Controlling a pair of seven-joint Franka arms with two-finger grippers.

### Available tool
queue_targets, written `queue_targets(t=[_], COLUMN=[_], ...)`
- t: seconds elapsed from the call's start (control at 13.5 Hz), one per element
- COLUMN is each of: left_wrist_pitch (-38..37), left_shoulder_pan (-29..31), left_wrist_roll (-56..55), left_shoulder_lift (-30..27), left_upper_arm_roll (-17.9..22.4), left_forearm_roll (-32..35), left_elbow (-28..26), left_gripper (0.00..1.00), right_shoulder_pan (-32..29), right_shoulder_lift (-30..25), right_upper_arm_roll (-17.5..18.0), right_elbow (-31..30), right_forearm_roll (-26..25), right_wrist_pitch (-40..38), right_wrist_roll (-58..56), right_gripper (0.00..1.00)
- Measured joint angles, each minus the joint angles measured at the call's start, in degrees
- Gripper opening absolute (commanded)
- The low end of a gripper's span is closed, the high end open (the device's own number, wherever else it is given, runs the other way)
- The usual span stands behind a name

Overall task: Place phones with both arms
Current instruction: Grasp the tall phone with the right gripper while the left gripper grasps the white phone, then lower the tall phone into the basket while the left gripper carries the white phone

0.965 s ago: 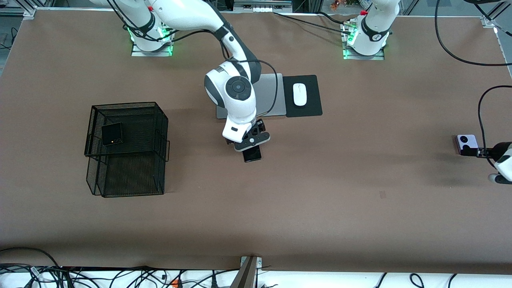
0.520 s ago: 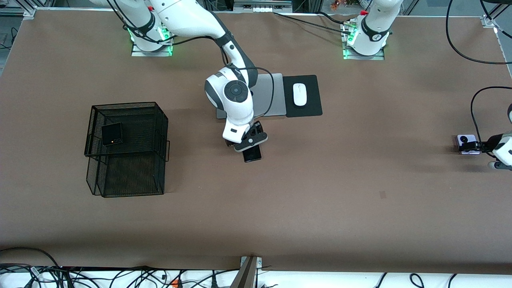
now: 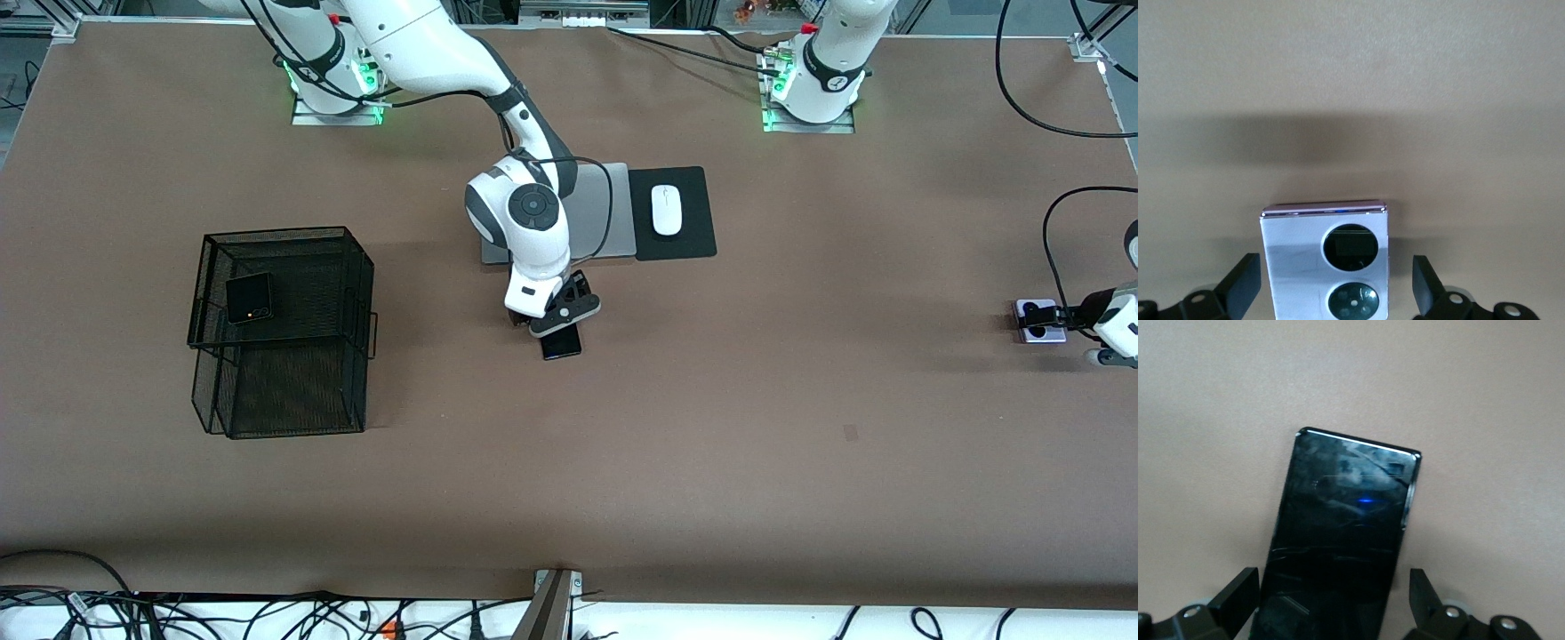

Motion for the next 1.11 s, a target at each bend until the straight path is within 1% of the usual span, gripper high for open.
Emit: queue_targets(t=[0.22, 0.3, 0.37, 0.45, 0.52, 0.59, 0.74, 0.82, 0.89, 1.11], left_wrist_pitch=[0.24, 0.52, 0.74, 0.89, 0.96, 1.02, 1.03, 1.03, 1.04, -0.58], left_shoulder_pan=[0.78, 1.08, 1.31, 1.4, 1.41, 1.41, 1.4, 1.39, 1.35, 0.06], left_wrist_roll=[0.43, 0.46, 0.52, 0.64, 0.78, 1.1, 2.08, 2.49, 2.74, 2.94], left_shoulder_lift=[0.07, 0.14, 0.25, 0.35, 0.37, 0.34, 0.33, 0.32, 0.3, -1.43], left_upper_arm_roll=[0.0, 0.0, 0.0, 0.0, -0.04, -0.13, -0.36, -0.63, -1.01, -2.25], left_forearm_roll=[0.0, 0.0, 0.0, 0.0, 0.0, 0.03, 0.04, 0.04, 0.04, 0.05], left_elbow=[-1.15, -1.36, -1.52, -1.56, -1.56, -1.53, -1.52, -1.51, -1.43, -0.69], left_gripper=[1.0, 0.92, 0.71, 0.55, 0.45, 0.34, 0.32, 0.32, 0.32, 0.33], right_shoulder_pan=[0.13, 0.13, 0.13, 0.11, 0.1, 0.09, 0.05, 0.02, -0.03, -0.11], right_shoulder_lift=[0.8, 1.12, 1.12, 0.99, 0.7, 0.71, 0.71, 0.61, 0.2, -3.63], right_upper_arm_roll=[0.16, 0.17, 0.17, 0.09, 0.04, 0.04, 0.03, -0.05, -0.18, -0.84], right_elbow=[0.0, 0.0, 0.0, 0.04, 0.03, 0.05, 0.39, 1.38, 3.22, 11.39], right_forearm_roll=[0.0, 0.03, 0.13, 0.28, 0.52, 0.77, 0.93, 0.94, 0.94, 0.96], right_wrist_pitch=[0.48, 1.14, 1.18, 1.27, 1.07, 1.18, 0.71, -1.22, -4.9, -20.49], right_wrist_roll=[0.44, 0.53, 0.73, 1.01, 1.2, 1.2, 1.2, 1.2, 1.2, 1.23], right_gripper=[1.0, 0.84, 0.62, 0.44, 0.38, 0.38, 0.37, 0.37, 0.36, 0.31])
